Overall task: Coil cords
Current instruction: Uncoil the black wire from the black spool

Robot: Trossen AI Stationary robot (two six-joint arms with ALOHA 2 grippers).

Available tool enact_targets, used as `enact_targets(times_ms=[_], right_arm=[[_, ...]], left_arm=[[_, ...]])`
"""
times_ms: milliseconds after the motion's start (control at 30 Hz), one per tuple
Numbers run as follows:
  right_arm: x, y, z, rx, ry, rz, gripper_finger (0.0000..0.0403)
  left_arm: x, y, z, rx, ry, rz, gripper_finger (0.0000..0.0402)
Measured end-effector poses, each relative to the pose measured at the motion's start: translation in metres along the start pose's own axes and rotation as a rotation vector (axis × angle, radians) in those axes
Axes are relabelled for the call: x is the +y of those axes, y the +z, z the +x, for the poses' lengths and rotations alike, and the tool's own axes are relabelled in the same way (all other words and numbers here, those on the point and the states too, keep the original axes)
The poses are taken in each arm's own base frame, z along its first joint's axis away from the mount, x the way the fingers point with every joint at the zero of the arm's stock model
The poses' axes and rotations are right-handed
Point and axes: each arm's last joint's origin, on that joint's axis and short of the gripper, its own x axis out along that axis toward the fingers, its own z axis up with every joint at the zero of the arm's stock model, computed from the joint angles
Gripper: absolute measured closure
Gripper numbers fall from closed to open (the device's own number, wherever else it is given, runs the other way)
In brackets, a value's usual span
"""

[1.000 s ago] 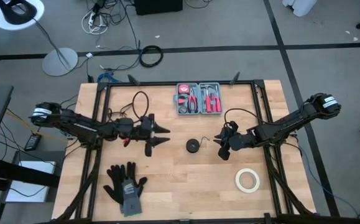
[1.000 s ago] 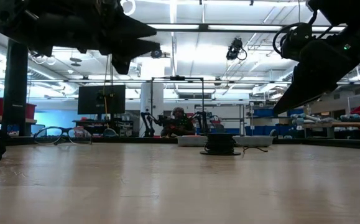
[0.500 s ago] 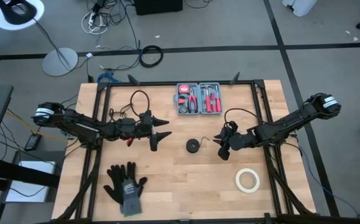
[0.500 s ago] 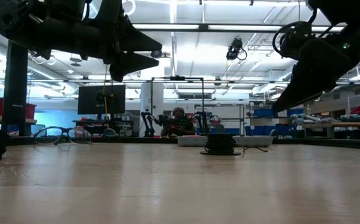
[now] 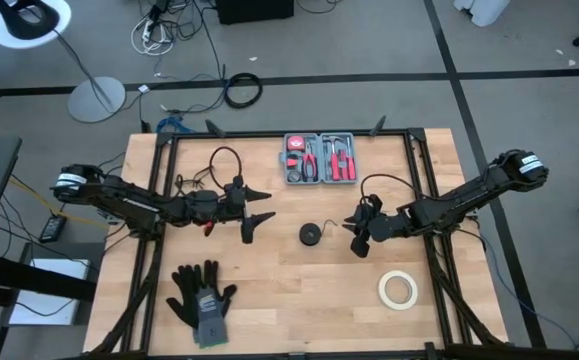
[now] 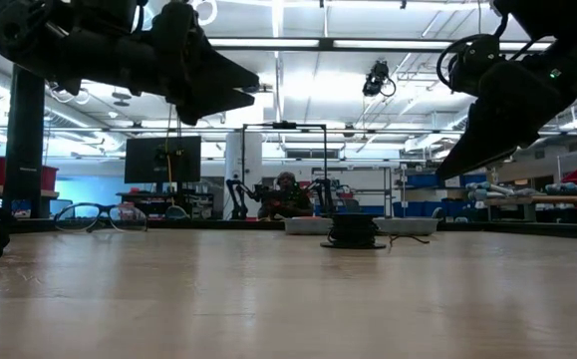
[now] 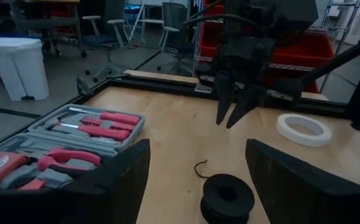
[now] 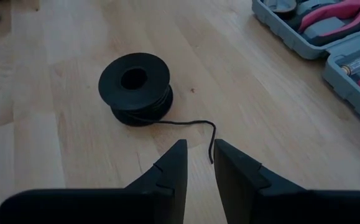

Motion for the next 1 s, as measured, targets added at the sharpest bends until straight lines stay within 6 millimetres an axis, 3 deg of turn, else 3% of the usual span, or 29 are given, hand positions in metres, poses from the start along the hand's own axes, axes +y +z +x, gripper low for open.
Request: enact_targets(times_ms=[400, 1000], right_arm=[[0.000, 0.000, 0.000, -0.003, 0.002, 0.001, 0.0323], [0.001, 0.001, 0.000, -0.009, 0.006, 0.005, 0.0323]], left_arm=[[-0.003, -0.003, -0.001, 0.031, -0.052, 0.009, 0.0108], [-0.004, 0.010, -0.001, -0.099, -0.075, -0.053, 0.0101]])
